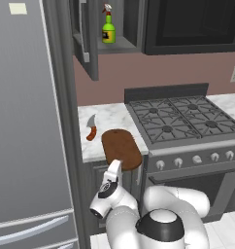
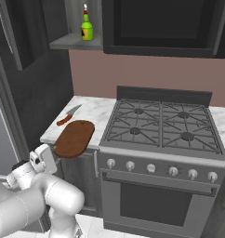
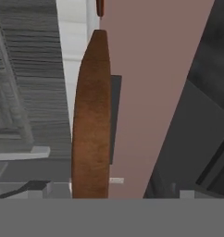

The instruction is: Move the cutting board and knife to the sink. Then move spray from the cabinet to the counter.

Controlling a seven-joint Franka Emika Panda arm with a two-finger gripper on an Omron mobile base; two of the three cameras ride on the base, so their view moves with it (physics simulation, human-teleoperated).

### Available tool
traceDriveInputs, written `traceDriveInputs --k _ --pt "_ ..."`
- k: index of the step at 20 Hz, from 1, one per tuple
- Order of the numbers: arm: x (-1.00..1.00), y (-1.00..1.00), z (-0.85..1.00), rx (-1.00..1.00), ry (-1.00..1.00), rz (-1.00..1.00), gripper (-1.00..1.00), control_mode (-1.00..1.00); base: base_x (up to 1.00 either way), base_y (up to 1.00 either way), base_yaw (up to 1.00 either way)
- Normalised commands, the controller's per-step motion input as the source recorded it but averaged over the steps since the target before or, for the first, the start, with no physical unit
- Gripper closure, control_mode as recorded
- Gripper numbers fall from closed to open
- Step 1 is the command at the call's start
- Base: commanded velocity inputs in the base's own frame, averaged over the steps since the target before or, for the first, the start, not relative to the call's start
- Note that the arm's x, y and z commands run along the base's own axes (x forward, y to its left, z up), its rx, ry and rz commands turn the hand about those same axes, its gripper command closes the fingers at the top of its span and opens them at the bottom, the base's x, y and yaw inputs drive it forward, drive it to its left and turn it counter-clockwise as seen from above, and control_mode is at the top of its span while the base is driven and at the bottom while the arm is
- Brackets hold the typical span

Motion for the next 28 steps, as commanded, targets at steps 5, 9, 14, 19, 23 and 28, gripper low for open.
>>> traceDriveInputs --k 5,9,14,19,23,28 --pt "-0.01 0.00 -0.20 0.00 0.00 0.00 -1.00 -1.00 0.00 0.00 0.00" --pt "0.00 0.00 -0.05 0.00 0.00 0.00 -1.00 -1.00 0.00 0.00 0.00" --pt "0.01 0.00 -0.03 0.00 0.00 0.00 -1.00 -1.00 0.00 0.00 0.00" --pt "0.01 0.00 0.00 0.00 0.00 0.00 -1.00 -1.00 0.00 0.00 0.00" --pt "0.06 0.00 0.00 0.00 0.00 0.00 -1.00 -1.00 0.00 0.00 0.00" --pt "0.16 -0.05 0.00 0.00 0.00 0.00 -1.00 -1.00 0.00 0.00 0.00"
